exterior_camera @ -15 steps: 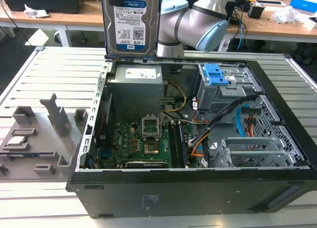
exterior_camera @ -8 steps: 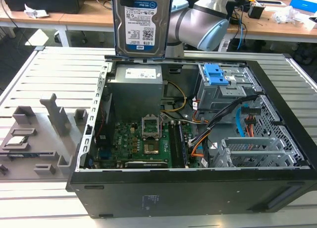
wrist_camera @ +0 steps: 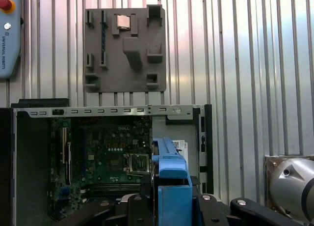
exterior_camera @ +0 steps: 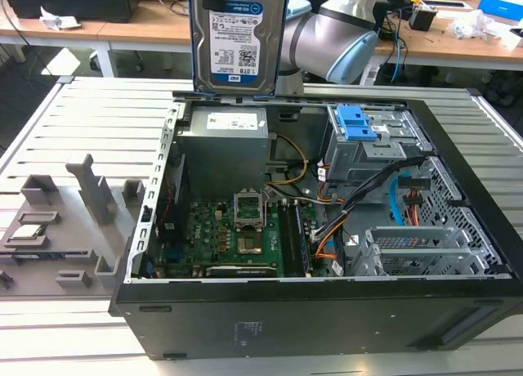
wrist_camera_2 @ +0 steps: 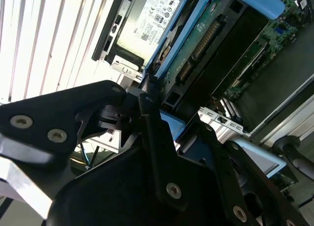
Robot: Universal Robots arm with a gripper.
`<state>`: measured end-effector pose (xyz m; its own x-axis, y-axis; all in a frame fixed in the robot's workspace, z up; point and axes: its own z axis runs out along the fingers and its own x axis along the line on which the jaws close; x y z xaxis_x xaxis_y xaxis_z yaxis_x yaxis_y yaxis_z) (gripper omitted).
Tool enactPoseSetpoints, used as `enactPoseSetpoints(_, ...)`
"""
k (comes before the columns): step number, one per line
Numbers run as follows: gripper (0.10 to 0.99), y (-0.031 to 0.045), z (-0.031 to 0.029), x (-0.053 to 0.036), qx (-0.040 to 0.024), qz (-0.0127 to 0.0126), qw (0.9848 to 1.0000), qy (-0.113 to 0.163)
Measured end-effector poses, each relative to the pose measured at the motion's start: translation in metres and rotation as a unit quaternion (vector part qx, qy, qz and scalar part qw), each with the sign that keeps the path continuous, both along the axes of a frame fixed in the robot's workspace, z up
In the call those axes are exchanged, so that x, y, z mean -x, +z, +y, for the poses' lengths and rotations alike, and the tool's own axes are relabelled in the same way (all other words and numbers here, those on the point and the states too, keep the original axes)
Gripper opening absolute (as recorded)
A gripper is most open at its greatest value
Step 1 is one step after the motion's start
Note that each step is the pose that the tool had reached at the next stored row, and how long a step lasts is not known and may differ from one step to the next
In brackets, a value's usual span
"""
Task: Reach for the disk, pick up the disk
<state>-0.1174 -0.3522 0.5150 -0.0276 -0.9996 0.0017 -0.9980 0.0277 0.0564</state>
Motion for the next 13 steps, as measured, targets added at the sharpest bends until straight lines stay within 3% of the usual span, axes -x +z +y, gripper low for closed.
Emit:
enactPoseSetpoints(8, 0.369, -0.0003, 0.0000, -0.0001, -0.0001, -0.0001, 1.0000, 0.000)
enactPoseSetpoints(13, 0.369, -0.0052, 0.0000, -0.0012, 0.0000, 0.0000, 1.0000, 0.000)
